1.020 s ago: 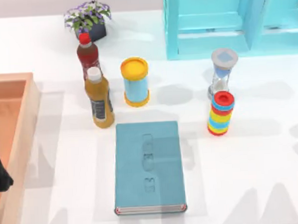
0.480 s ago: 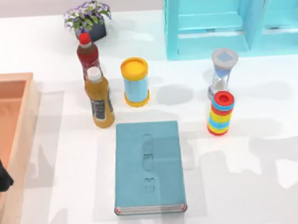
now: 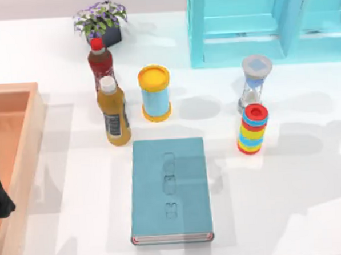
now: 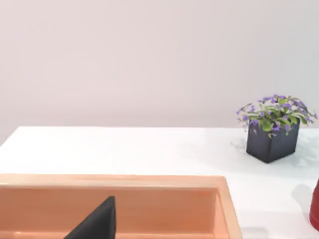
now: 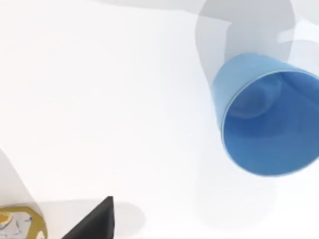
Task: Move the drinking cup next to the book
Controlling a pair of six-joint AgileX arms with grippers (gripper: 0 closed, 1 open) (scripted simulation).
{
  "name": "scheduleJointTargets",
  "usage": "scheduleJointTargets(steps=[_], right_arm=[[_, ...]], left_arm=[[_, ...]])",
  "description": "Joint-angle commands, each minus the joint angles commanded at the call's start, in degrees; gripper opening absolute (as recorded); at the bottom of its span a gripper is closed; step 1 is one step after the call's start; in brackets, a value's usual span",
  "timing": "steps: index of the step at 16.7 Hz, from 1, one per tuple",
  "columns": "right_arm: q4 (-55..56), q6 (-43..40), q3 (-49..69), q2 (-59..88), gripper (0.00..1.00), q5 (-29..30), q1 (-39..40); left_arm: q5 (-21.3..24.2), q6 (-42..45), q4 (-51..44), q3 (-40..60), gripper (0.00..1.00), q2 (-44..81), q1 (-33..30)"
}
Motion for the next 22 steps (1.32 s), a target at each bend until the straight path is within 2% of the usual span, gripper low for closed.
scheduleJointTargets(steps=[3,9,17,22], right_arm=[[-1.8,-2.8,2.3,2.7,1.00,0.0,-0.6],[-0.8,-2.6,1.3,2.8,1.00,0.0,-0.3],[17.5,-2.5,-11.9,7.4,1.00,0.0,-0.4],[19.5,-2.5,-13.7,8.1,1.00,0.0,-0.4]], left_arm=[[0.0,0.0,0.0,0.0,1.00,0.0,0.0],[0.0,0.0,0.0,0.0,1.00,0.0,0.0],[0.0,0.0,0.0,0.0,1.00,0.0,0.0],[0.0,0.0,0.0,0.0,1.00,0.0,0.0]])
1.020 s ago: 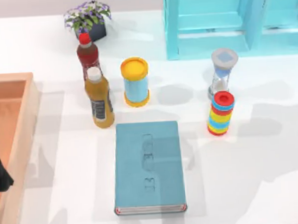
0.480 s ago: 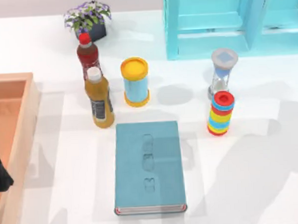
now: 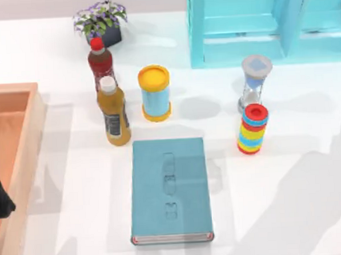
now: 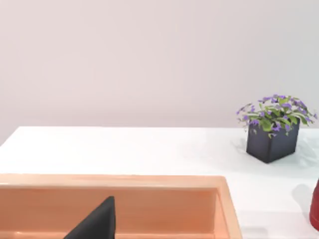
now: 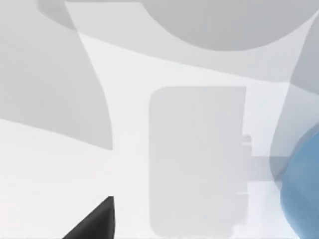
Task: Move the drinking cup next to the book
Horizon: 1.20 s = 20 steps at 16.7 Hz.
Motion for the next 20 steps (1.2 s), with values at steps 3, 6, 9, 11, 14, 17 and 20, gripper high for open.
scheduleJointTargets(steps=[3,6,9,11,14,17,20], right_arm=[[0.0,0.0,0.0,0.0,0.85,0.0,0.0],[0.0,0.0,0.0,0.0,0.62,0.0,0.0],[0.0,0.0,0.0,0.0,0.40,0.0,0.0],[0.0,0.0,0.0,0.0,0.25,0.0,0.0],[0.0,0.0,0.0,0.0,0.02,0.0,0.0],[0.0,0.0,0.0,0.0,0.00,0.0,0.0],[0.0,0.0,0.0,0.0,0.00,0.0,0.0]], left_arm=[[0.0,0.0,0.0,0.0,1.00,0.0,0.0],[0.0,0.0,0.0,0.0,1.00,0.0,0.0],[0.0,0.0,0.0,0.0,1.00,0.0,0.0],[0.0,0.0,0.0,0.0,1.00,0.0,0.0],[0.0,0.0,0.0,0.0,1.00,0.0,0.0],[0.0,0.0,0.0,0.0,1.00,0.0,0.0],[0.0,0.0,0.0,0.0,1.00,0.0,0.0]])
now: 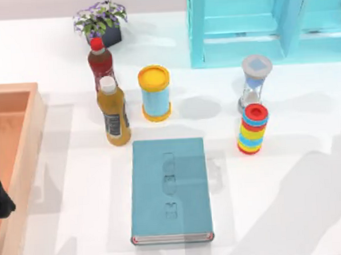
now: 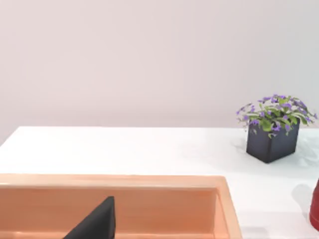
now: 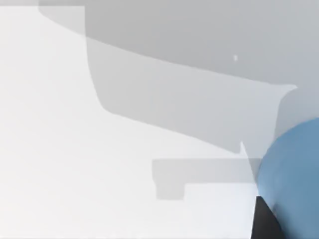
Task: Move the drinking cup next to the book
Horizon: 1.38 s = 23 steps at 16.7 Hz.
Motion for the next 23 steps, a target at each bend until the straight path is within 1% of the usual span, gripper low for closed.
scheduleJointTargets(steps=[5,12,17,20,23], right_arm=[[-0.9,0.0,0.8,-0.4,0.00,0.0,0.0],[-10.4,-0.1,6.8,-3.6,0.00,0.0,0.0],[-10.4,-0.1,6.8,-3.4,0.00,0.0,0.0],[-10.7,3.3,7.4,-3.4,0.00,0.2,2.5],[-11.9,12.0,8.9,-2.9,0.00,0.6,8.5]], left_arm=[[0.0,0.0,0.0,0.0,1.00,0.0,0.0],[0.0,0.0,0.0,0.0,1.00,0.0,0.0],[0.0,0.0,0.0,0.0,1.00,0.0,0.0],[0.0,0.0,0.0,0.0,1.00,0.0,0.0],[0.0,0.0,0.0,0.0,1.00,0.0,0.0]])
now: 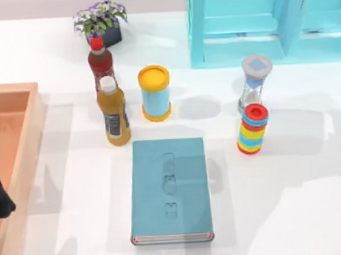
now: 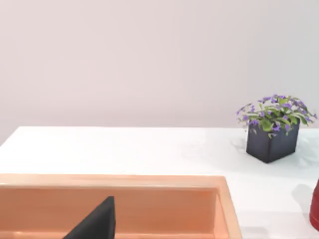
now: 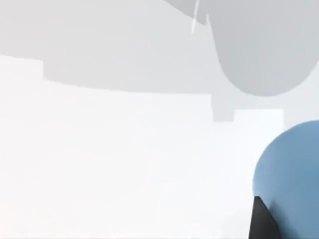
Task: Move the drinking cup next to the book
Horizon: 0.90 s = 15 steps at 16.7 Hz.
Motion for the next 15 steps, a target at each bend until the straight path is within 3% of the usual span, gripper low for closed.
scheduleJointTargets(steps=[6,15], right_arm=[[-4.1,32.2,3.5,1.5,0.00,0.9,18.3],[-11.0,96.2,4.6,0.6,0.00,0.6,46.2]], left_arm=[[0.0,0.0,0.0,0.0,1.00,0.0,0.0],[0.0,0.0,0.0,0.0,1.00,0.0,0.0]])
